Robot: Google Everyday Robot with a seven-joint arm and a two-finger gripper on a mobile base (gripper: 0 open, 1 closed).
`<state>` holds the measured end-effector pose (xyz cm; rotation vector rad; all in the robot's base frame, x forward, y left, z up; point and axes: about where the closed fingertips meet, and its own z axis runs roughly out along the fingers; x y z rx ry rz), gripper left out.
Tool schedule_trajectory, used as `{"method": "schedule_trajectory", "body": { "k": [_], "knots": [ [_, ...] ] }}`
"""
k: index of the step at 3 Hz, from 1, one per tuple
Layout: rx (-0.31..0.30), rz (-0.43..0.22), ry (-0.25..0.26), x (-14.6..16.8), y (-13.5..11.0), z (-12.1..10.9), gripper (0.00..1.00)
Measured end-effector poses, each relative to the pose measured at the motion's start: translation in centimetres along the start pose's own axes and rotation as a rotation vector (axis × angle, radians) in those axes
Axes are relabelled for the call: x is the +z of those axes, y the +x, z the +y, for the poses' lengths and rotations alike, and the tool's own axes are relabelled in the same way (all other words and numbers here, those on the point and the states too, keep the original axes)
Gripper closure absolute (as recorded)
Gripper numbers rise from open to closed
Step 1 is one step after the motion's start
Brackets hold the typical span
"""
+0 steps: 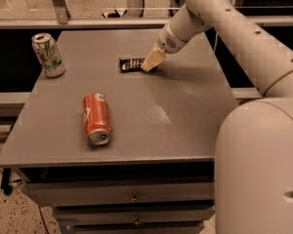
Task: Pick rxbar chocolate
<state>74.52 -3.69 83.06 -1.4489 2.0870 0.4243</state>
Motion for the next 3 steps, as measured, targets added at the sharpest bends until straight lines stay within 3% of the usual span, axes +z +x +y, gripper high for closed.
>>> {"method": "schedule_trajectory", "body": {
  "k": [2,3],
  "knots": [
    [-0.127,-0.103,-0.062,-6.9,-4.8,4.5,1.0],
    [-0.114,-0.141,-0.038,-10.5,-5.3,4.8,1.0]
  ]
}}
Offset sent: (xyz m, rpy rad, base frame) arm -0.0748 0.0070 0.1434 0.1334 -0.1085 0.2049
